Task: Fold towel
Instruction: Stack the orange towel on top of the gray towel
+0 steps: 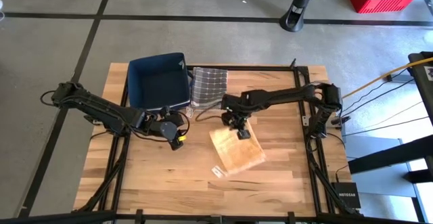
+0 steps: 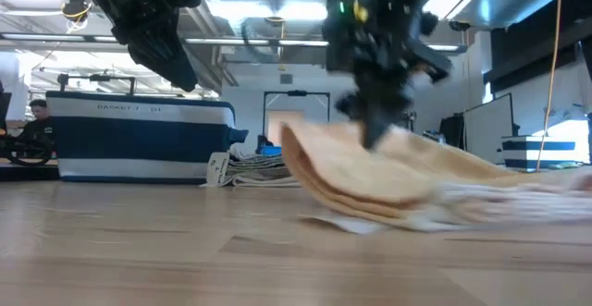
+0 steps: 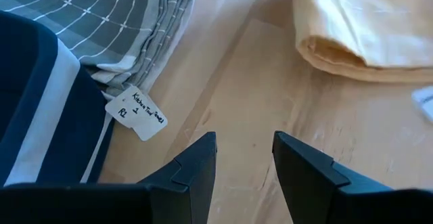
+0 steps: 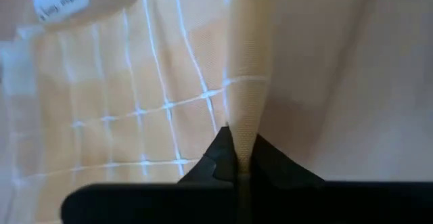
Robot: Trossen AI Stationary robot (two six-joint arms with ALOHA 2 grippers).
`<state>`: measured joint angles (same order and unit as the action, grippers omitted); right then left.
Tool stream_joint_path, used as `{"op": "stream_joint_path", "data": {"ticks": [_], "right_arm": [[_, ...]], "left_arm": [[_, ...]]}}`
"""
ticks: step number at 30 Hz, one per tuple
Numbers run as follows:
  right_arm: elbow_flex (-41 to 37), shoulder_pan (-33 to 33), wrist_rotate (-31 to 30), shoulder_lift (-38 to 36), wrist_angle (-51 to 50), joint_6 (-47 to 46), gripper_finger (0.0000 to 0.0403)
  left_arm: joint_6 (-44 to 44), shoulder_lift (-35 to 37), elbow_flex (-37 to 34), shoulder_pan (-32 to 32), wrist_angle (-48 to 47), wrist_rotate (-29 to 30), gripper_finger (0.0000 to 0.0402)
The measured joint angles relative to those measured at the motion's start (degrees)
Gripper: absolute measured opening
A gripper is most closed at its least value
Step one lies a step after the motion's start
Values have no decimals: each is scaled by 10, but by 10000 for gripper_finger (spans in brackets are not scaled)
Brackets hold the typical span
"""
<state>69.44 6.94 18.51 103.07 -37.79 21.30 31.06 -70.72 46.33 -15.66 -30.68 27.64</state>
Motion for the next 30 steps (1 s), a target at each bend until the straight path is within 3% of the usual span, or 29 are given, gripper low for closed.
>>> {"op": "stream_joint_path", "data": {"ticks": [7, 13, 20, 30], "right_arm": [[116, 9, -81, -12, -49, -16, 9], [190, 47, -132, -12, -28, -12, 13], [242, 115, -150, -11, -9, 15, 11], [246, 181, -131, 38, 69, 41, 12]], "left_arm": [[-2, 0, 0, 0, 0, 0, 140], [1, 0, 0, 0, 0, 0, 140], [4, 0, 0, 2, 3, 2, 140], [4, 1, 0, 2, 3, 2, 140]]}}
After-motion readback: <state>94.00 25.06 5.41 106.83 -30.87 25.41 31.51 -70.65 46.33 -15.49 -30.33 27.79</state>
